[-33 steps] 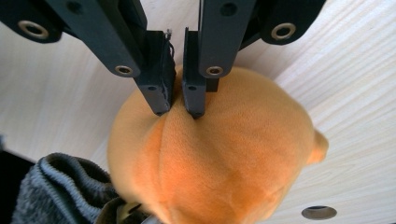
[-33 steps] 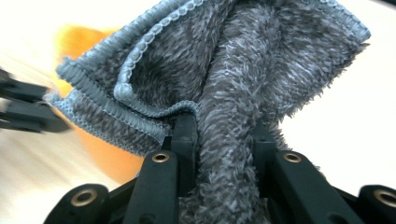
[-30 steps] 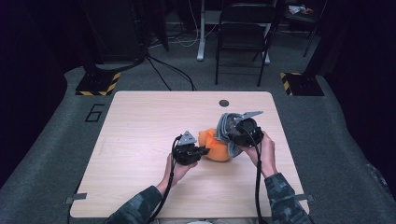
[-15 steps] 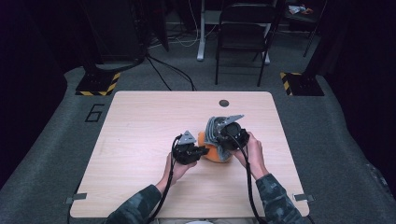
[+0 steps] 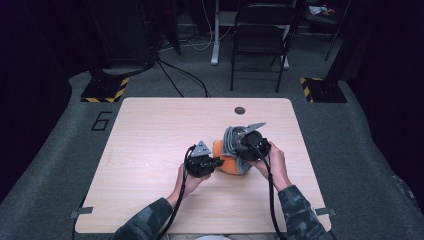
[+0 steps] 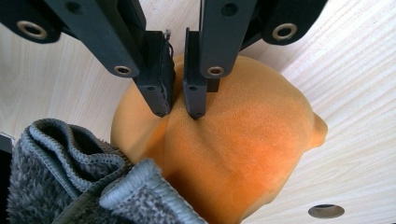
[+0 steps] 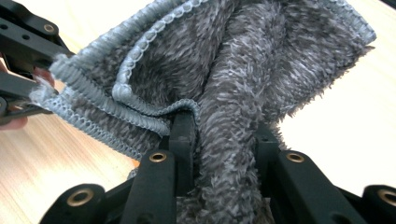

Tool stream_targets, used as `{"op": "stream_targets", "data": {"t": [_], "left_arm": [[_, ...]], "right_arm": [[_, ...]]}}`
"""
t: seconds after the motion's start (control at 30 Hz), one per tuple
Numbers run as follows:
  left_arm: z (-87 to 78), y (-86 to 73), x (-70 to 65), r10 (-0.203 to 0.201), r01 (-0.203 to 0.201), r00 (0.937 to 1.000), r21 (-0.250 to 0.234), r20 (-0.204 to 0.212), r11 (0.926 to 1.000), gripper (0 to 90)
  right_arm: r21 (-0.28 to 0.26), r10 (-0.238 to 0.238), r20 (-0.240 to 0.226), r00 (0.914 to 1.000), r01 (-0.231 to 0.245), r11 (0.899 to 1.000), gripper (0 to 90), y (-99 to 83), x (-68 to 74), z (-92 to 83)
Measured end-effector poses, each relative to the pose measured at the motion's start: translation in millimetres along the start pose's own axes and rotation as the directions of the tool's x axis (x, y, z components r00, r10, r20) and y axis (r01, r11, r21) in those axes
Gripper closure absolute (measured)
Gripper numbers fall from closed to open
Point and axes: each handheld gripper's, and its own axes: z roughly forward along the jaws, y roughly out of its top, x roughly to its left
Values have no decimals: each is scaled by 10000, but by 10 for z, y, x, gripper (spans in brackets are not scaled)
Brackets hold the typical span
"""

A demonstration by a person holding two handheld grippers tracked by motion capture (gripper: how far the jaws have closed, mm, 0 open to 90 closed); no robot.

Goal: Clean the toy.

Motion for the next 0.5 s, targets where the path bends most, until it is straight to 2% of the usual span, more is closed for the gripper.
{"op": "stream_targets", "data": {"t": [0.03,0.2,0.33,0.43,0.5], "left_arm": [[-4,0,1,-24,23,10000,44,26,10000,828],[-3,1,10,13,-13,10000,64,56,10000,828],[-1,-1,12,-36,36,10000,11,3,10000,829],[0,-4,10,-33,33,10000,11,21,10000,828],[-4,-3,15,-15,15,10000,23,-30,10000,829]], "right_arm": [[35,-21,-49,10000,21,10000,690,-7,-19,-4],[225,570,-328,9978,-563,9982,688,-72,-136,4],[434,818,-389,9959,-801,9958,687,-153,-253,23],[479,1251,-770,9892,-1216,9914,687,-231,-349,45],[711,1283,-570,9901,-1241,9897,688,-267,-389,55]]}}
